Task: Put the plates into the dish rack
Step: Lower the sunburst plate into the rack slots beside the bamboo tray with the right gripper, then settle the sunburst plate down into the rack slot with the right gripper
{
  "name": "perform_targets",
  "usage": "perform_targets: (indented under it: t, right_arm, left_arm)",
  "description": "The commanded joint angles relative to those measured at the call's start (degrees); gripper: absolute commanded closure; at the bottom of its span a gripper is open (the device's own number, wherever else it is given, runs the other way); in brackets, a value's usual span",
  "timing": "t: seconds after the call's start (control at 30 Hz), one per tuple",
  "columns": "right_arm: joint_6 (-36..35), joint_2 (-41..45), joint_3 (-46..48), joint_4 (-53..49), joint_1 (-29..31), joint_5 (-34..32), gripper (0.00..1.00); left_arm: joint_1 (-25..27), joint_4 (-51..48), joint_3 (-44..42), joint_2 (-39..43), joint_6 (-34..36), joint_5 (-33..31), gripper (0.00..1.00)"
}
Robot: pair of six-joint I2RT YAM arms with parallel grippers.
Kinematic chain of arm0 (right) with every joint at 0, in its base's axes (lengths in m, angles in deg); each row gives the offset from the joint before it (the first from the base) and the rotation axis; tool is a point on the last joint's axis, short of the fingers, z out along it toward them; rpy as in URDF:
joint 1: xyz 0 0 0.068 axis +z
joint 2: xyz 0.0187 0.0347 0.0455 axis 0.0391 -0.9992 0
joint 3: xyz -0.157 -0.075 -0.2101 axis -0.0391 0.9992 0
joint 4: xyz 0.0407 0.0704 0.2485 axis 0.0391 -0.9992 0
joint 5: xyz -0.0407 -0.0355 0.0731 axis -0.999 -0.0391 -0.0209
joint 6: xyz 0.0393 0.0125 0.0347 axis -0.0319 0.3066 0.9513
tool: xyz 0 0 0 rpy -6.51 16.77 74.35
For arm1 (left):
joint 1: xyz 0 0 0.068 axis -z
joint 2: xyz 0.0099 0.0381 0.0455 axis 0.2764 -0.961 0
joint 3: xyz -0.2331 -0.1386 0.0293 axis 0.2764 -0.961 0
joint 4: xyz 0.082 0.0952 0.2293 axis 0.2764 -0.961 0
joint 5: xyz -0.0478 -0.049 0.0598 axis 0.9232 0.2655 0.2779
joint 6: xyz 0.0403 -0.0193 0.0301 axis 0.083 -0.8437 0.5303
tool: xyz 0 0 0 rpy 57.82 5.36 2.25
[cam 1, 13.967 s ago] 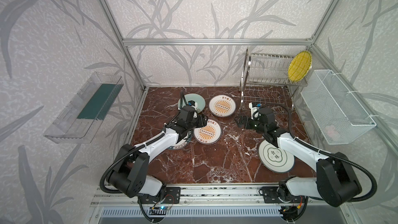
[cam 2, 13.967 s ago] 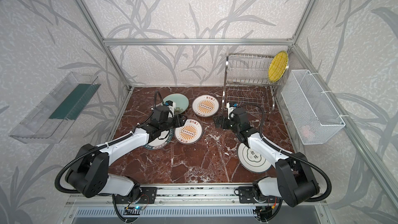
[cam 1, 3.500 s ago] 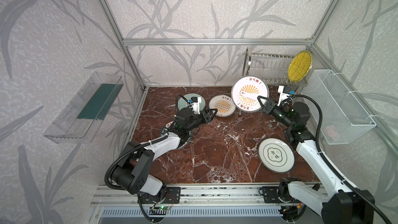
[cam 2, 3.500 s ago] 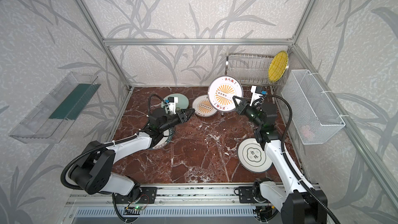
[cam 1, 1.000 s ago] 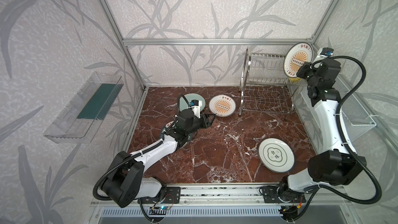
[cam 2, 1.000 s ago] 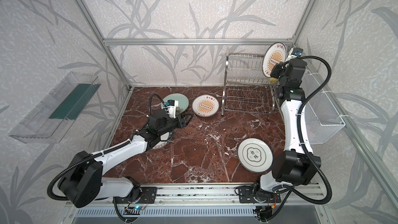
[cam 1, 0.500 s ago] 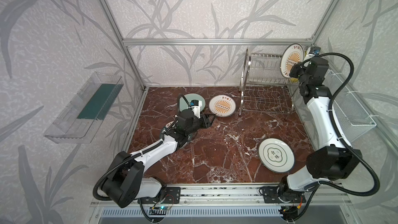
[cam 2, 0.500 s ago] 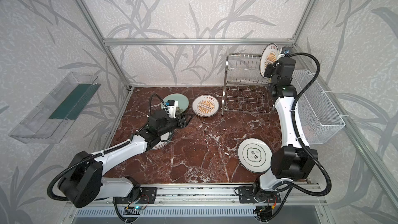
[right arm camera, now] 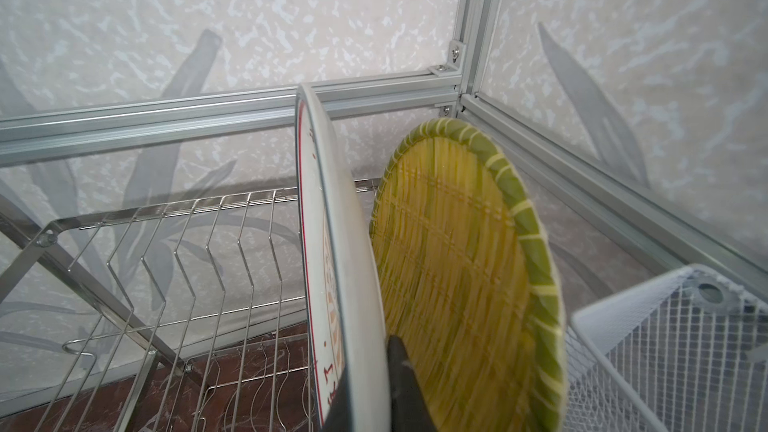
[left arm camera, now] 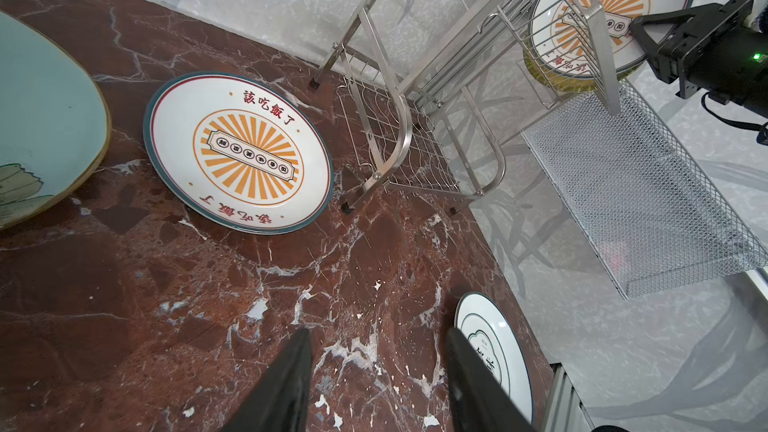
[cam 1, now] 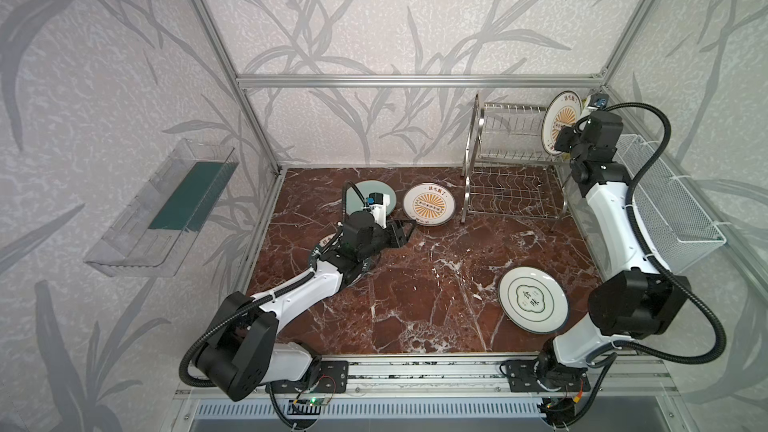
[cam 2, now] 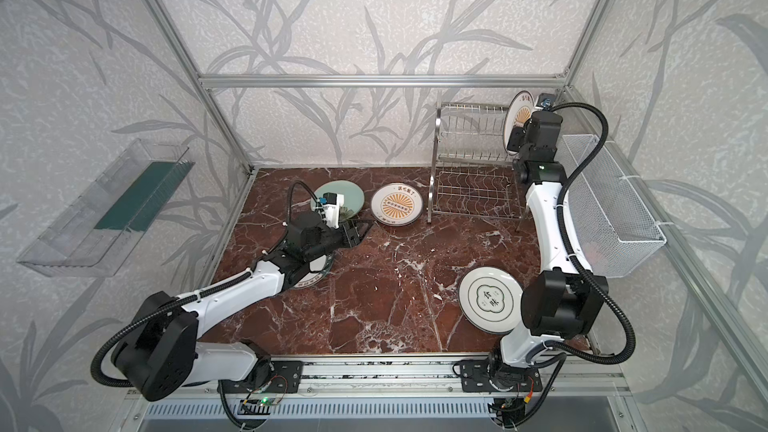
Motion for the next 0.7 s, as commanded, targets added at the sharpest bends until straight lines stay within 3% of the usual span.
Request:
perform_targets:
  t: [0.0,0.67]
  right_arm:
    - [-0.81,0.35,-2.30,2.72,0.53,-1.94,1.00]
    - [-1.65,-0.83,-2.11,2.44,1.37,-4.13,1.00]
  left_arm:
    - [0.28,1.22,0.69,-0.46,0.55,-0.22,0.50]
    - [0.26,0.97,0.51,-0.24,0.82,-0.65,0.50]
